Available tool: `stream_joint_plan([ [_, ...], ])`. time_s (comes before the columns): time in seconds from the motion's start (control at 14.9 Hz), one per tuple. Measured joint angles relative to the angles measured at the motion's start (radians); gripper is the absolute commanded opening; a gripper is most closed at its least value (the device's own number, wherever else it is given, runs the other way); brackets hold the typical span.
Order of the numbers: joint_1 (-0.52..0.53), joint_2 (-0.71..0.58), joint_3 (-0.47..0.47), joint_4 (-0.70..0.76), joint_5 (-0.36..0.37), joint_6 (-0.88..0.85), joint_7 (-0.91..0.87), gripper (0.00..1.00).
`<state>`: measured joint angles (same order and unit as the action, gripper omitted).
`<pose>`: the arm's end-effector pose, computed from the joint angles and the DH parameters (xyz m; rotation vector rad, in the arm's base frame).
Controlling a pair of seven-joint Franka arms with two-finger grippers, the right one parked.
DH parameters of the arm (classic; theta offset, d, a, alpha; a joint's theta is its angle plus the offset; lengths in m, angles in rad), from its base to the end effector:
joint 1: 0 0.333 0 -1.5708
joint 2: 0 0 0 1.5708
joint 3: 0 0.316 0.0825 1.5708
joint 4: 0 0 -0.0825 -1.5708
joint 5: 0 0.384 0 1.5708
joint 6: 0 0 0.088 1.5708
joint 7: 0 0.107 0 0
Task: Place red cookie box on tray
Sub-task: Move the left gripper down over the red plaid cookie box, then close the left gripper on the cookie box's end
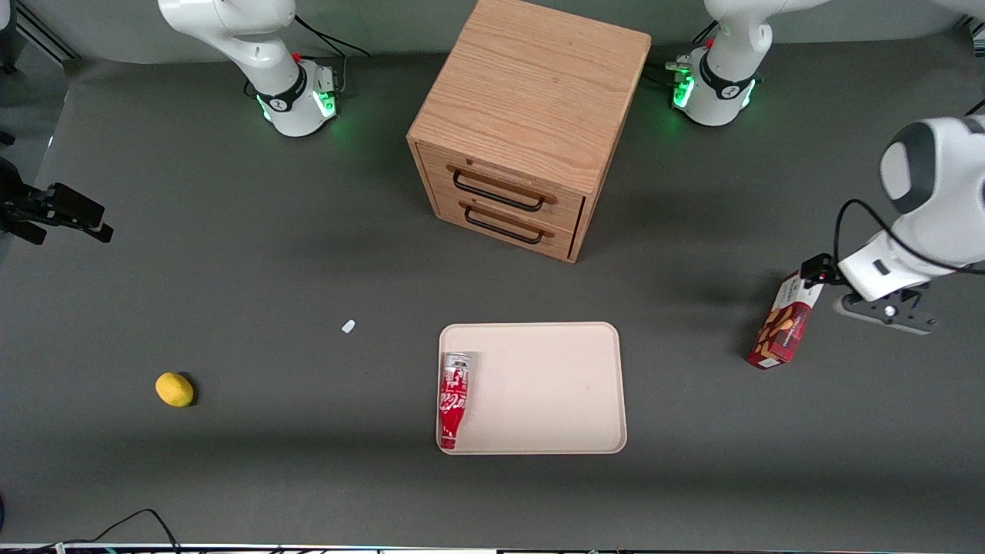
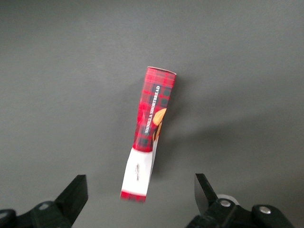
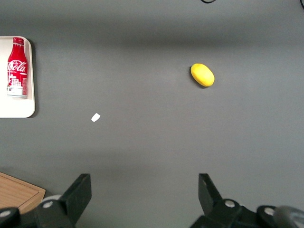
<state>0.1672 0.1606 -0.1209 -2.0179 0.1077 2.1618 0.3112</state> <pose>0.5797 0.0328 0.3725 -3.0351 0.4964 0.0418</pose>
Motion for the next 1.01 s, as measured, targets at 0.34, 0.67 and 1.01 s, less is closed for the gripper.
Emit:
stream_joint_plan([
  [0.34, 0.0, 0.103, 0.007, -0.099, 0.071, 0.226, 0.006, 1.0],
  [0.67, -0.001, 0.17, 0.024, -0.122, 0.076, 0.329, 0.011, 0.93],
  [1.01, -0.011, 0.199, 0.036, -0.122, 0.076, 0.362, 0.011, 0.0],
])
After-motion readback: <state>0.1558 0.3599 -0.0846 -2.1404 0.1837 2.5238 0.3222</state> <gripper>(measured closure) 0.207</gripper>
